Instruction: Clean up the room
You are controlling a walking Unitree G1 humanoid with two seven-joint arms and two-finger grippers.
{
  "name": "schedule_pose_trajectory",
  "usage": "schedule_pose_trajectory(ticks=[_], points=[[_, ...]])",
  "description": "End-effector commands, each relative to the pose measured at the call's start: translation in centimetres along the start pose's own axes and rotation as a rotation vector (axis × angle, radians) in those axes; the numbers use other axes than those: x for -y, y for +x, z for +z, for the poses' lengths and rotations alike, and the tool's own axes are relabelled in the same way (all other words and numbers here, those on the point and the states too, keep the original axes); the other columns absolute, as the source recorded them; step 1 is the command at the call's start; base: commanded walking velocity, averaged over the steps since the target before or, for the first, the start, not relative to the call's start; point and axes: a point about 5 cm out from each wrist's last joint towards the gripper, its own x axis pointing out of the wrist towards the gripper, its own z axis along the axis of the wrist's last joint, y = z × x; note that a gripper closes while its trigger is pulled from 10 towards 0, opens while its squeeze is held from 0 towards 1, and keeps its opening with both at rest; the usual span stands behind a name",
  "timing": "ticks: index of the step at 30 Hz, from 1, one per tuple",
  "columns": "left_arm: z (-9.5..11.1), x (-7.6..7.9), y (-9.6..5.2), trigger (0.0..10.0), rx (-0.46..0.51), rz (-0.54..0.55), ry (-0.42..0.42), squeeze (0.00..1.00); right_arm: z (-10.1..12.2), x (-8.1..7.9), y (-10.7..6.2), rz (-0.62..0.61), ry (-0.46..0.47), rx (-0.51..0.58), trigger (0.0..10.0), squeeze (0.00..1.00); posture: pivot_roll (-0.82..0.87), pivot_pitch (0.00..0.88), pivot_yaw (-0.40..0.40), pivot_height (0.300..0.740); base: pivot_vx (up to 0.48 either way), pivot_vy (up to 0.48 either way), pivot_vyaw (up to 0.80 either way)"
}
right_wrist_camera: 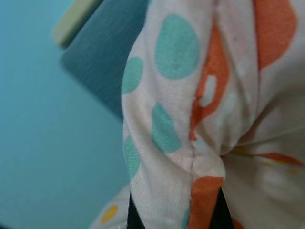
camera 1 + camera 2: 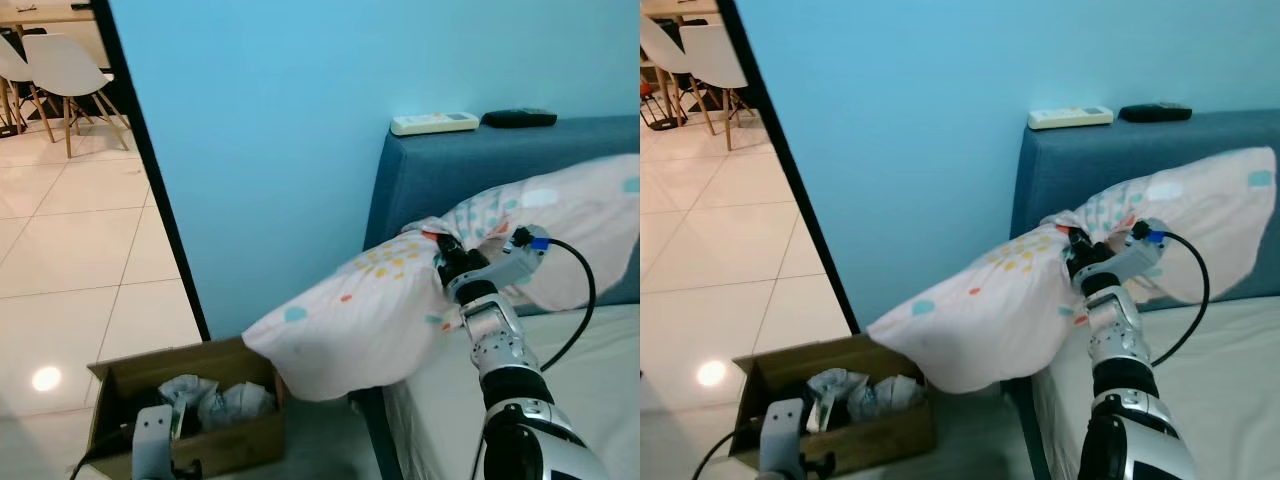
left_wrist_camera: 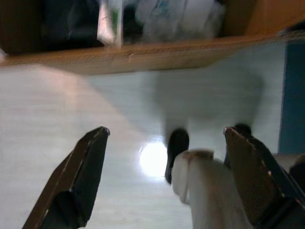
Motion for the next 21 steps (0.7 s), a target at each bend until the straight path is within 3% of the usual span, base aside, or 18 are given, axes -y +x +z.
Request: schedule_pose_trajectory(ticks=[1,15,21], points=[[-0.33,-0.22,-0.06,10.0,-0.013,0.003,0.013,0.00,1.70,-0.80,0.64,0.032,-0.013,0.081,10.0,0.00,0.06,0.000,-0.029,0.740,0.480,0.000,0.00],[-0.12,-0.06,-0.04,10.0,0.002,-0.014,0.047,0.00,2.17,-0.17,0.50,-0.001,-0.011,0.093,10.0,0.00,0.05,0.000,-0.030,0.740,0.457,0.000,0.00],[-0.17,0.05,-0.03,10.0,-0.006,-0.026,0.051,0.00,2.30,0.02,0.47,-0.010,-0.011,0.094,10.0,0.00,0.05,0.000,-0.033,0.740,0.000,-0.167,0.00]])
